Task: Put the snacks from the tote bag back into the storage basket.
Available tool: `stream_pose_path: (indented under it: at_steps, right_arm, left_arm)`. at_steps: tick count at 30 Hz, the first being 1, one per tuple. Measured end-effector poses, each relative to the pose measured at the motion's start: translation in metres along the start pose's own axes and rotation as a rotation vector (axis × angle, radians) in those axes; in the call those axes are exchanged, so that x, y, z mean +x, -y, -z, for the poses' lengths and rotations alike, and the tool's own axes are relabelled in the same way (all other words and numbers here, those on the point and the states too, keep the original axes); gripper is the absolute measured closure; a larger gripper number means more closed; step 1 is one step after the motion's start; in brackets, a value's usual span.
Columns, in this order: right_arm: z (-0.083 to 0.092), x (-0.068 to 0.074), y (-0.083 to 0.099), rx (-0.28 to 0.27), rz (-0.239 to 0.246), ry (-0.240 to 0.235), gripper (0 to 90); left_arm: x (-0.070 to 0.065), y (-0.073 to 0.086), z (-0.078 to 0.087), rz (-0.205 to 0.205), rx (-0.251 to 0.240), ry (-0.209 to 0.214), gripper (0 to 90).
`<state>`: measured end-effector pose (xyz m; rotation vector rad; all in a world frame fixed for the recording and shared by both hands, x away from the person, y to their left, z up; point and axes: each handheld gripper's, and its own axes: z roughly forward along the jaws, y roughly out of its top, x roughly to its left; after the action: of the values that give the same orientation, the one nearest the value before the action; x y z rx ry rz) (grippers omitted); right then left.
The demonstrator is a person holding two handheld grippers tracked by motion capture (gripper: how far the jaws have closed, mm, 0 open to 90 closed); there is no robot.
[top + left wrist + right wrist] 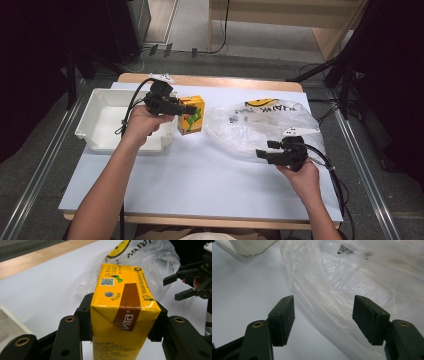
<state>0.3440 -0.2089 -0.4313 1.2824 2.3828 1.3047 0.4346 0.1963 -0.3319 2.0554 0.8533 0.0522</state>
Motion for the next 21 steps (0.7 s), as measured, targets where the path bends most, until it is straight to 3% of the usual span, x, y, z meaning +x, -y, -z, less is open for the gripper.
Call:
stream_pose_path:
  at_steps: [14,21]
  right_arm:
    - [-0.001,0.002,0.001,0.010,0.018,-0.005,34.9]
    - [-0.001,0.003,0.001,0.012,0.021,-0.001,34.8]
  left_arm:
    - [0.004,0.001,0.018,0.011,-0.036,-0.022,52.1]
    - [0.009,0.001,0.025,0.024,-0.027,-0.031,52.1]
